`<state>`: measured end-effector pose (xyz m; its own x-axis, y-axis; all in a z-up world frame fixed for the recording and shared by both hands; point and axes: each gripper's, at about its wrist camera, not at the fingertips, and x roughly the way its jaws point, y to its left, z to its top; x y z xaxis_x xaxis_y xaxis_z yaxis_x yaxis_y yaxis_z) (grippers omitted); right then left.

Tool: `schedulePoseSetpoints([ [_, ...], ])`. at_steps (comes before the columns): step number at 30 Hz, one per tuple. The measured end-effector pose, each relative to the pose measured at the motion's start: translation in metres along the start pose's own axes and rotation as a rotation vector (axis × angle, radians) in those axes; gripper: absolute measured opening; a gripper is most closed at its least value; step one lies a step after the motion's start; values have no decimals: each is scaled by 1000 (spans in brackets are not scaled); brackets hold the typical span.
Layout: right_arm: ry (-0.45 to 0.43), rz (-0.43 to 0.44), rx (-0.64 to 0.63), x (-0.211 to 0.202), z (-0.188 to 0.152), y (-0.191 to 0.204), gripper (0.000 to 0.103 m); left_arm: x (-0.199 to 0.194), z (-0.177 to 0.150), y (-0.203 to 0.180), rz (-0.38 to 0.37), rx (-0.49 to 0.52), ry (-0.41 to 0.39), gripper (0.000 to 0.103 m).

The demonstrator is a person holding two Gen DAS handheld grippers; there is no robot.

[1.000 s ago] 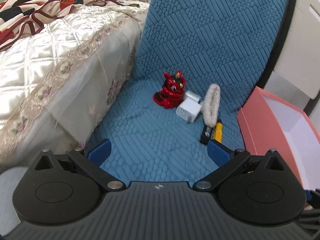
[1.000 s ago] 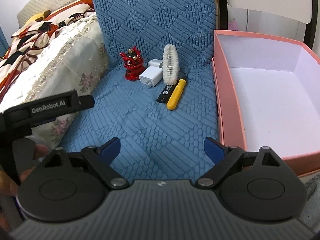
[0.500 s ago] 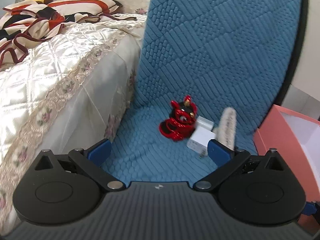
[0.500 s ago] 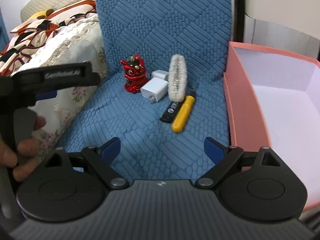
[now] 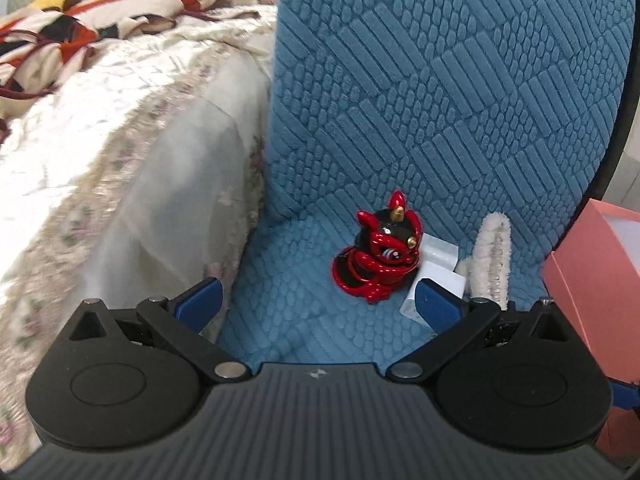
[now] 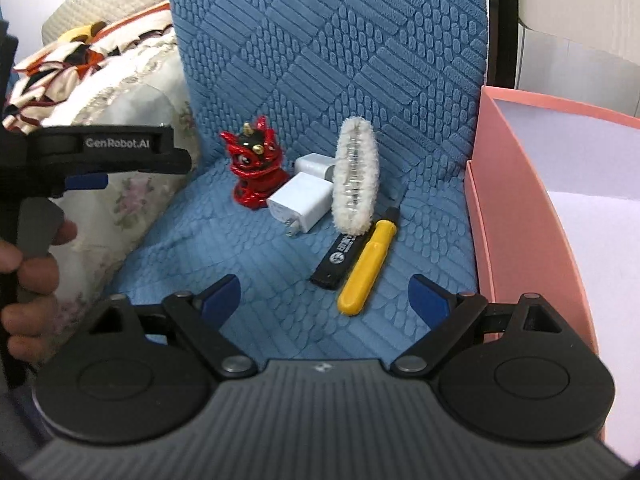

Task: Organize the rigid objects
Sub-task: 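Move left tool to red lion figurine while right tool approaches yellow screwdriver, then close left gripper on red lion figurine while right gripper grasps yellow screwdriver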

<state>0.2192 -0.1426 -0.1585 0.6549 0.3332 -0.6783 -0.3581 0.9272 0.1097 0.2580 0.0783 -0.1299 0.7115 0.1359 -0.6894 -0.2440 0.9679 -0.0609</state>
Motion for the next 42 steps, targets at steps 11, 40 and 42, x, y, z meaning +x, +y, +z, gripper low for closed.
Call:
schedulePoseSetpoints([
  [11,94,-2,97,32,2,-15,73,43,14,3,-86,-66,104,102],
  [40,101,-48,5,57,4,-21,27,110,31,-44,-71,153,140,63],
  [42,100,-50,-2,55,3,-21,26,106,29,-43,-57,150,134,63],
])
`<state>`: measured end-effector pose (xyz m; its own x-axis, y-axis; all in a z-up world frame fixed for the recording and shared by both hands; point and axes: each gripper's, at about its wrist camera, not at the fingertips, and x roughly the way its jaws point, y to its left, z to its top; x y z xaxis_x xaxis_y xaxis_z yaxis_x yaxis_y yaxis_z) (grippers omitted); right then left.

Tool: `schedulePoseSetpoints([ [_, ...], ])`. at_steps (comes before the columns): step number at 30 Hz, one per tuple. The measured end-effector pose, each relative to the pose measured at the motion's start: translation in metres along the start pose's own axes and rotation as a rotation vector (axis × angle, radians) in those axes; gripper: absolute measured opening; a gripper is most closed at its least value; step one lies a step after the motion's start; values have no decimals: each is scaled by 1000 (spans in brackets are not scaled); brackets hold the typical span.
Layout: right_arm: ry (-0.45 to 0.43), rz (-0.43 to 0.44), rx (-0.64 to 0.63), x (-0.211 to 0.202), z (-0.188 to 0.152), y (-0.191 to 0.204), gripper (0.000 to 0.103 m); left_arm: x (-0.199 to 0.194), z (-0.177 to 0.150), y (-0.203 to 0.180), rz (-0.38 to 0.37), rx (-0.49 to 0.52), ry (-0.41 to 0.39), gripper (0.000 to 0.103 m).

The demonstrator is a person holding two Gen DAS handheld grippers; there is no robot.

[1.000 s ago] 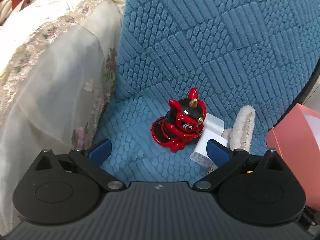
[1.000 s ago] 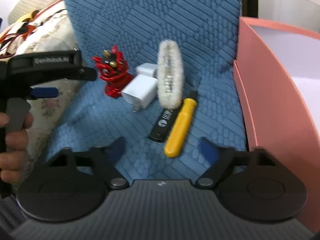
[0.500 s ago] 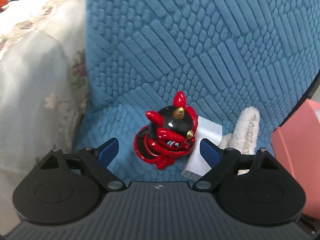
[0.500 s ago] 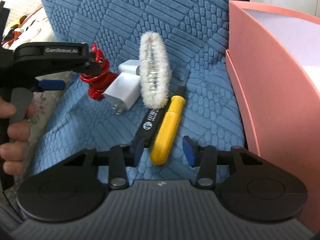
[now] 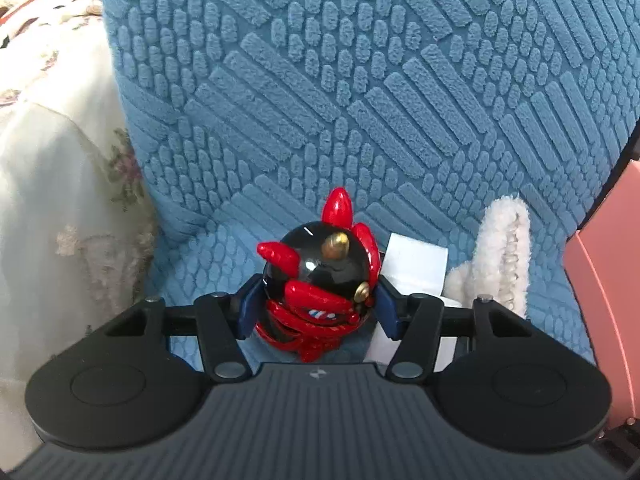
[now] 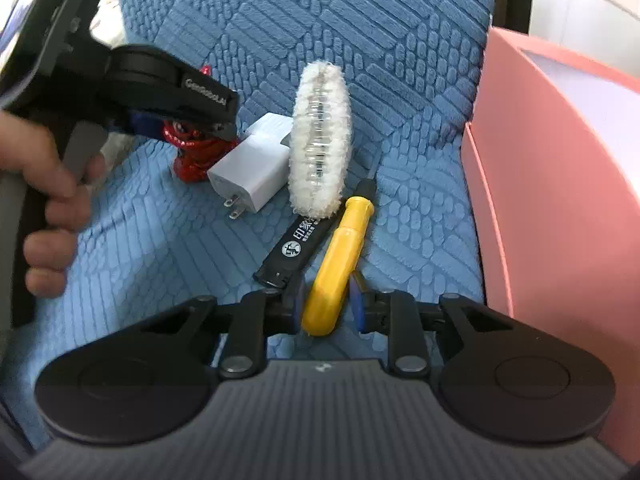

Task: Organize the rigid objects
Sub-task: 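Close left gripper on red lion figurine while right gripper grasps yellow screwdriver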

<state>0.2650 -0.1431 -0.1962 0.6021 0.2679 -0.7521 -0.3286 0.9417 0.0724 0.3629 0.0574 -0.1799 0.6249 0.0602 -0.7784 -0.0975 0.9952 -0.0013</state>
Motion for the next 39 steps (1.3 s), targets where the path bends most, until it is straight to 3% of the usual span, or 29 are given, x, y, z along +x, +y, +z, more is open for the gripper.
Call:
schedulePoseSetpoints([
  [8,6,-25,4,-17,-7,-7,22,-29,-17,30,-28,-140,14,63],
  [20,19,11,-32,-54,-38,-2,21,-101,-67,41,-83,-174,-12,63],
  [30,25,35,-71,-83,-62,10,21,-152,-114,0,-135,-166,-19,63],
  [39,44,48,-63,-109,-81,15,21,-174,-150,-3,-166,-240,24,63],
])
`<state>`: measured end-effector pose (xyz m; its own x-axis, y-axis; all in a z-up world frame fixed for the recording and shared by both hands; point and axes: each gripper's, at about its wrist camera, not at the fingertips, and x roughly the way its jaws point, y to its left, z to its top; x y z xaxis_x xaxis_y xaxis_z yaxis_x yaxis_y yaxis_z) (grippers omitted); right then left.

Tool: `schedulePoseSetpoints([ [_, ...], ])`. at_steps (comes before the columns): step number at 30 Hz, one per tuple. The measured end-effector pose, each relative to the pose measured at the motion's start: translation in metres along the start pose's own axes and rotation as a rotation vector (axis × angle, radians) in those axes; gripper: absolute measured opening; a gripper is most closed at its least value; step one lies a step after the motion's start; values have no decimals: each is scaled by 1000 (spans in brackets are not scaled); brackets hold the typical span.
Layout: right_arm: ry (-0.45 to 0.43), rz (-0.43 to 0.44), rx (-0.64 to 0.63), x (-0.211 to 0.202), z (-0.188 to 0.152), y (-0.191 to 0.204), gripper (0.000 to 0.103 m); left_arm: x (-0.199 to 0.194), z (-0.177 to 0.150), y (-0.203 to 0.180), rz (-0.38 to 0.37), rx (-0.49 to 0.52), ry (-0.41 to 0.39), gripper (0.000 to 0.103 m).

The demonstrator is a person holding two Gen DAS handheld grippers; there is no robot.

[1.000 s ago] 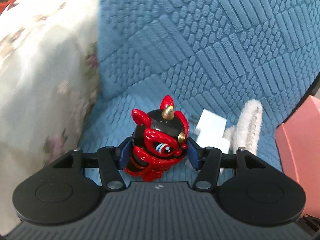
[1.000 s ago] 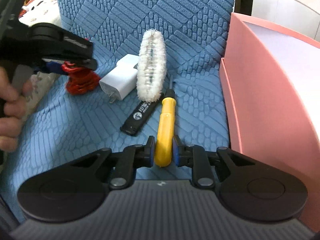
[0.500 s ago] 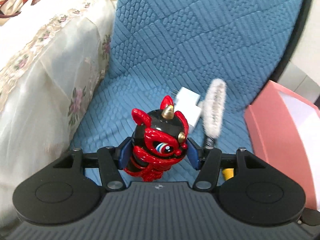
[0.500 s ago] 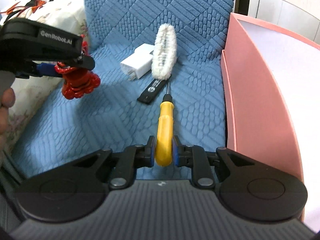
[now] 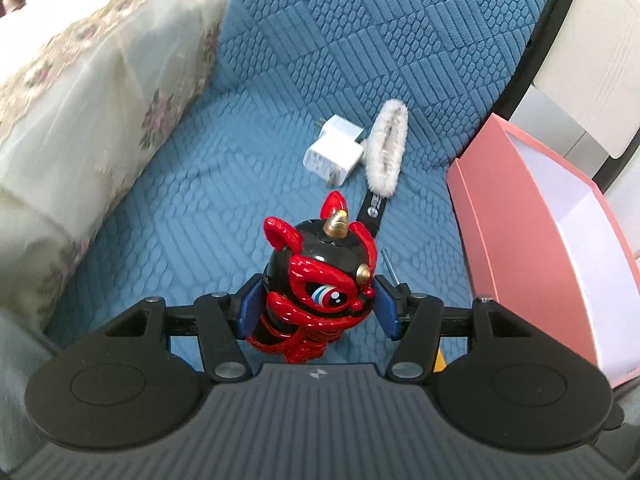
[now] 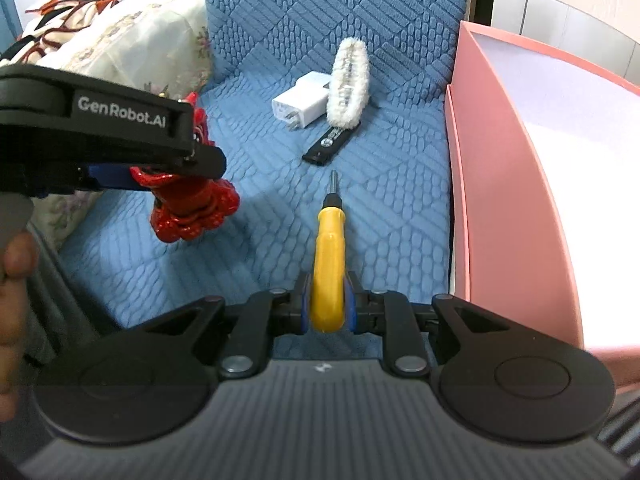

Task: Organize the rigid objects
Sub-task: 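Close left gripper on red lion figurine while right gripper grasps yellow screwdriver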

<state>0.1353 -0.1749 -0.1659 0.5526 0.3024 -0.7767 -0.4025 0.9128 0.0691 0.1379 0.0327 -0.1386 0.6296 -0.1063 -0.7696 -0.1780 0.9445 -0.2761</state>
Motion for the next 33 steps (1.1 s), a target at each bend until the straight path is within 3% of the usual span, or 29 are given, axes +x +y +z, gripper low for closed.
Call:
schedulePoseSetpoints([
  [14,33,26,33,4,-4,3,23,12,-10,21,-3,-93,49,63],
  [20,12,-7,33,12,-1,6,32,12,-11,20,-12,-80,50,64],
  [27,-26,-33,52,21,8,1,32,12,-11,19,-13,-76,56,66],
  [33,10,-3,73,28,7,2,31,13,-11,23,-23,-89,65,67],
])
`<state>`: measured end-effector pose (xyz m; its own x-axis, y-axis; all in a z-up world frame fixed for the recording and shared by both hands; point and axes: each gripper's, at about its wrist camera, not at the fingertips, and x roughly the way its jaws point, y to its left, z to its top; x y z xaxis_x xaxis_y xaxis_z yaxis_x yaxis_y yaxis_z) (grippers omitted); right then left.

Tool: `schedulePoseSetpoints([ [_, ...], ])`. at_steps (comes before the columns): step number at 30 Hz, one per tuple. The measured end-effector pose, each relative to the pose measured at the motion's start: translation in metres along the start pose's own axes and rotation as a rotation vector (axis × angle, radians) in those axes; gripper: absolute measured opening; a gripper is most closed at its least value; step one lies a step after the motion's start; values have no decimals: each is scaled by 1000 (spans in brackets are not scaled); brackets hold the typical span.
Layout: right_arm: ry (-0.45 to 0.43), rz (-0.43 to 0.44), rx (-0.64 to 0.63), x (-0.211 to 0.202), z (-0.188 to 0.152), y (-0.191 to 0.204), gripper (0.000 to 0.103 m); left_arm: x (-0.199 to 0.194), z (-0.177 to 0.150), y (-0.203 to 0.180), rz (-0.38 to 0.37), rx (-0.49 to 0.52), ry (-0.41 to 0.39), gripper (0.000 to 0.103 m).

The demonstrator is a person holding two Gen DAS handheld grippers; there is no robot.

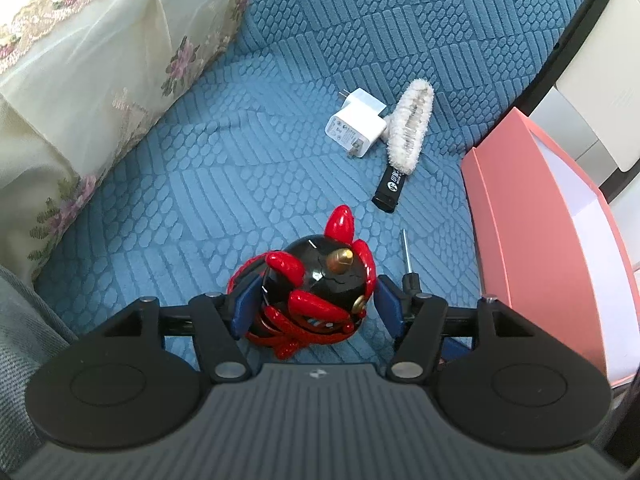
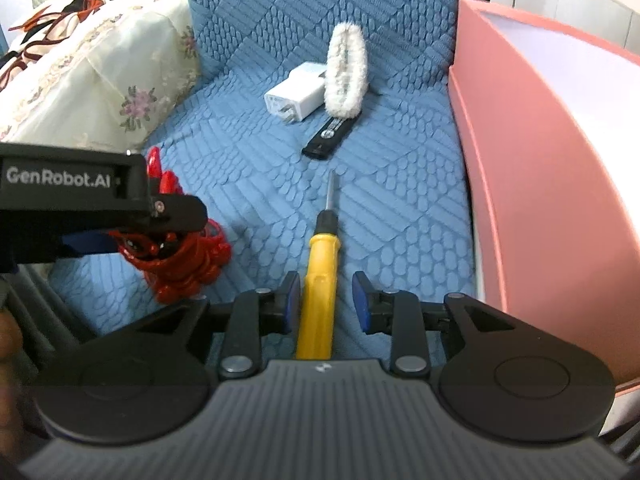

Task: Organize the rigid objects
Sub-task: 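Close left gripper on red lion figurine while right gripper grasps yellow screwdriver, then lift yellow screwdriver with right gripper while left gripper regrasps lion figurine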

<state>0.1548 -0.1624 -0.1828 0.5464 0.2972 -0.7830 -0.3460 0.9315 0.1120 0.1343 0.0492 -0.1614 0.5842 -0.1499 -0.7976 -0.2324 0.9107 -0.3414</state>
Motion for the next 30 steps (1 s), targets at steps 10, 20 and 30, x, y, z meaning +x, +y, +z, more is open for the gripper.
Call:
schedulePoseSetpoints([
  [10,7,-28,-91,1,1,10,21,3,-2,2,8,-12,27,65],
  [20,26,-35,-62,-8,2,4,20,4,1,-2,17,-10,25,62],
  [30,-16,-26,-11,-30,14,-11,20,-10,9,-7,-27,-24,9,60],
])
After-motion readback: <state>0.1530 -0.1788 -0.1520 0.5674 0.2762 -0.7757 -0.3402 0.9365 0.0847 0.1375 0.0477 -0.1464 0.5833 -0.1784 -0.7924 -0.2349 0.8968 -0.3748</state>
